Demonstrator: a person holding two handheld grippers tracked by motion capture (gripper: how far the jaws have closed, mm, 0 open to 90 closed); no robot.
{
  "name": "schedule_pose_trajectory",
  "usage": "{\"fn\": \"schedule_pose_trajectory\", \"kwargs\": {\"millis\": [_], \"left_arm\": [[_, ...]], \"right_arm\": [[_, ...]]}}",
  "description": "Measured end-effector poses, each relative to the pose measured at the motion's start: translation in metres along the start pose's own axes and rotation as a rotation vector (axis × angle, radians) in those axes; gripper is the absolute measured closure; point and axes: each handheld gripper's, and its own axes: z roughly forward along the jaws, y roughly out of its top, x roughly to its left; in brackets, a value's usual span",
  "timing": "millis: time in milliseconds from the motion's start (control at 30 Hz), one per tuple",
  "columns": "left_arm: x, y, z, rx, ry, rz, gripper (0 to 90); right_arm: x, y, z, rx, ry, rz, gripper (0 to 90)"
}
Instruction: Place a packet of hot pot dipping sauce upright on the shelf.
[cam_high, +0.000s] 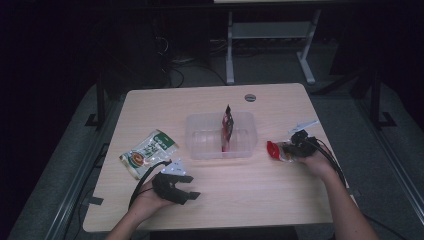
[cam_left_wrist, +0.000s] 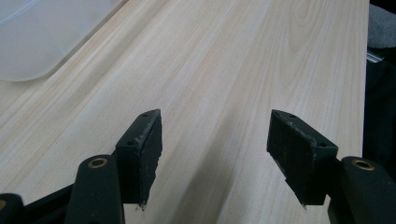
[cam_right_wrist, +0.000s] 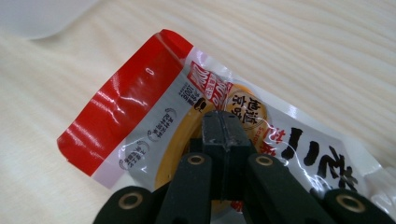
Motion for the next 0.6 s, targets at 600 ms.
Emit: {"fn": "schedule_pose_trajectory", "kwargs": {"millis": [600], "left_arm": [[0.0, 0.001, 0.0, 0.002, -0.003, -0.001, 35.3]], "right_arm": [[0.031, 0.004, 0.0, 0.034, 0.141, -0.133, 89.9]]}}
